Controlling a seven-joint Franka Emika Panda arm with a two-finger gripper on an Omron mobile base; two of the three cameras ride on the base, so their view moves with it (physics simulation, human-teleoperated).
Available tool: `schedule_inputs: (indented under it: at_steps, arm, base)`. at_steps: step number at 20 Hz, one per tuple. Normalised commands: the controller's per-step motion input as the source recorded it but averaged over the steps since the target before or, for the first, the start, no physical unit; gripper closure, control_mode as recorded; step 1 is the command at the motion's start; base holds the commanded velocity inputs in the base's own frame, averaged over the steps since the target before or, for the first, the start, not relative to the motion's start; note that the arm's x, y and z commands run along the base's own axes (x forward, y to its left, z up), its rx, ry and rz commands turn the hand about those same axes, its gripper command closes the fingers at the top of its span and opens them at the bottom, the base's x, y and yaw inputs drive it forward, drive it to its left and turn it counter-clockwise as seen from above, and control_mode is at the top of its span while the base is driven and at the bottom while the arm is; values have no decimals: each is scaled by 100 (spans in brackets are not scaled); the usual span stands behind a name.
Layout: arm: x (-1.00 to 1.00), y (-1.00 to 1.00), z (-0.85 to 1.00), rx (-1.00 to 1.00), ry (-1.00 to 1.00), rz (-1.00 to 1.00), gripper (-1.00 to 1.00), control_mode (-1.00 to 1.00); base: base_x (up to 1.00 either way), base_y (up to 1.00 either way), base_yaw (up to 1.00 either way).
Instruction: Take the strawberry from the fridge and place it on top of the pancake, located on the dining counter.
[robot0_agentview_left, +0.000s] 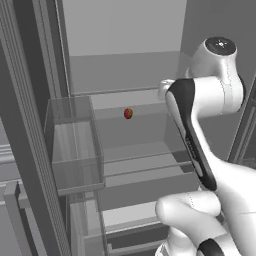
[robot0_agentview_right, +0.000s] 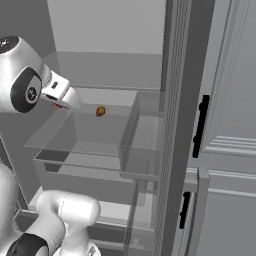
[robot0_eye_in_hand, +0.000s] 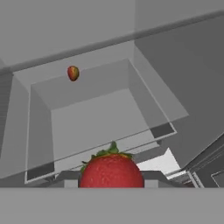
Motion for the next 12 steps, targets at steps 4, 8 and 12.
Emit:
schedule_inputs:
  at_steps: [4,8,12]
  arm:
    - [-100,-32,-27,0,0,0,100,-100]
    - [-100,-9,-29,0,0,7,100,-100]
    - [-84,21,-46,-1,0,20,100,-100]
  base:
    - [0,0,0]
    - [0,0,0]
    - [0,0,0]
